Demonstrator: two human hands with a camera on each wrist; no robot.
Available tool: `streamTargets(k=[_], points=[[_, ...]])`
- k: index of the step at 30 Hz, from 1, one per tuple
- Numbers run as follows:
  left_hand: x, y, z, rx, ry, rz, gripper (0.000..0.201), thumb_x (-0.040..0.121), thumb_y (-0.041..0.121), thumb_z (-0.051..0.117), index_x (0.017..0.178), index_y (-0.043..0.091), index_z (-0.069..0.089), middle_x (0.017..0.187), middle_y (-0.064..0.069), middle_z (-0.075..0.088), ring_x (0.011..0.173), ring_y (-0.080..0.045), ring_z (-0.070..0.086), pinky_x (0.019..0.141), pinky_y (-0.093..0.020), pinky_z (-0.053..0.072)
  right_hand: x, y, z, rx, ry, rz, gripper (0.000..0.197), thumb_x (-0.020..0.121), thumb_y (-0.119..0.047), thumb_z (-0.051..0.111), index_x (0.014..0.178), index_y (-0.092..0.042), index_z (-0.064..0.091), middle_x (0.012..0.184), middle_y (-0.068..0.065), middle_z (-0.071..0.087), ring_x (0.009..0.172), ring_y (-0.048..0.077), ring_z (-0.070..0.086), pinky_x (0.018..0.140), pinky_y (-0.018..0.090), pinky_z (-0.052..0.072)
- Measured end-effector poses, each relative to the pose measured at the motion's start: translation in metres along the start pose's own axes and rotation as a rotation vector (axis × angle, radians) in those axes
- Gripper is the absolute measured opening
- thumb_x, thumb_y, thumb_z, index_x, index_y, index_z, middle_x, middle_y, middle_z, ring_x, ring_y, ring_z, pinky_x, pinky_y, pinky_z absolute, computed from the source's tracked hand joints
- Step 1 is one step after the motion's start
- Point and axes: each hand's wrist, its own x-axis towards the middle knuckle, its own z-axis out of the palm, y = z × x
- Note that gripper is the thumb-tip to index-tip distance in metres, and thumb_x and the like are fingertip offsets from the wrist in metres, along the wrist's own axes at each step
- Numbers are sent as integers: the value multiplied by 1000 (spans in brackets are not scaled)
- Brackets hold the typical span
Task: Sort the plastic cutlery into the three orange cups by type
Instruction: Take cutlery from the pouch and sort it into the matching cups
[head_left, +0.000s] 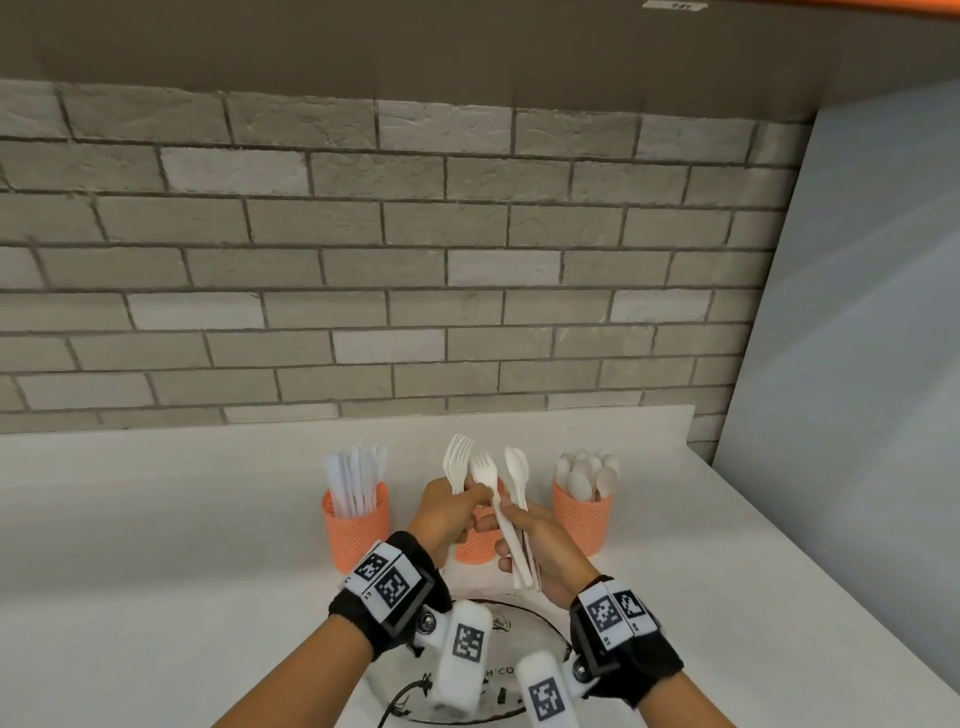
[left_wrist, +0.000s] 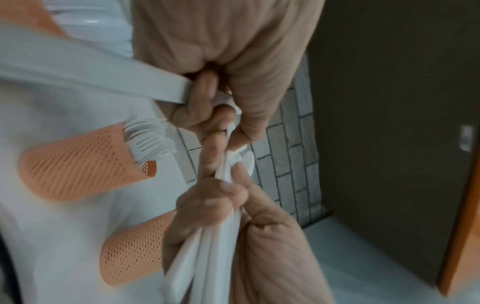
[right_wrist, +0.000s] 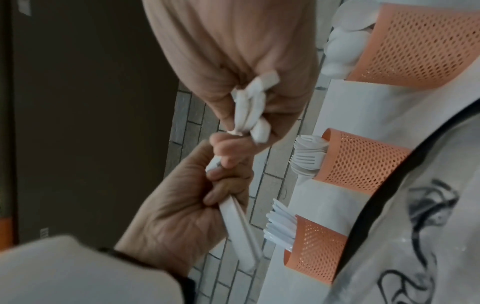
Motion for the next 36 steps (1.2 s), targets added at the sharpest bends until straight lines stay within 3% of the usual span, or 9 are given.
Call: streamTargets(k=[9,12,15,17,21,23,28,32,36], points=[[-3,1,6,-337,-48,-110,20,91,17,51,77,8,61,59,-1,50,41,-7,36,31,-14,21,1,7,6,-235,158,-162,12,99,-20,42,109,-16,44,68,-1,53,42,5,34,36,14,23],[-2,3,11,-297,-31,-83,21,90,26,58,80,8,63,58,-1,48,37,-6,38,33,-14,26,0,7,9,-297,162,-256,5,99,-18,41,101,-14,44,70,-1,50,37,-2,41,37,10,26],[2,0,14,-273,-9,-103,23,92,18,51,76,5,61,49,-2,49,33,-6,38,33,-15,31,0,7,9,-354,149,-279,10,100,-22,38,97,-22,47,70,-2,51,35,-3,43,35,10,29],[3,1,15,-221,-1,-122,27,93,14,42,73,6,58,42,1,52,38,-9,40,36,-17,32,-1,5,5,-365,149,-249,17,101,-25,34,100,-21,51,69,0,56,38,1,47,34,16,35],[8,10,2,-235,-17,-142,24,95,12,37,83,4,56,58,-5,64,61,-19,53,59,-26,44,0,-2,-19,-403,238,-201,22,100,-23,35,91,-16,54,72,3,57,56,13,54,52,24,47],[14,18,-9,-296,-42,-149,23,96,10,38,80,6,53,56,-6,58,58,-19,53,51,-25,49,0,-6,-34,-434,284,-205,23,100,-22,37,88,-21,57,64,1,49,51,11,46,50,23,44],[48,35,-28,-229,160,92,19,95,8,47,76,13,48,56,-4,39,29,-3,40,34,-16,36,-2,-22,-61,-446,352,-195,22,97,-33,42,89,-20,58,59,-3,34,34,0,31,34,11,23],[68,50,-25,-251,162,201,22,96,11,47,74,13,51,44,4,45,36,-6,42,45,-20,38,2,-26,-74,-370,361,-171,42,98,-47,30,127,-19,42,58,-7,34,32,0,27,33,12,22],[86,59,-8,-197,152,330,28,99,17,41,72,16,51,40,7,50,49,-12,47,55,-20,41,8,-27,-81,-318,383,-166,32,100,-40,24,99,-23,51,59,-1,29,34,0,24,34,14,20]])
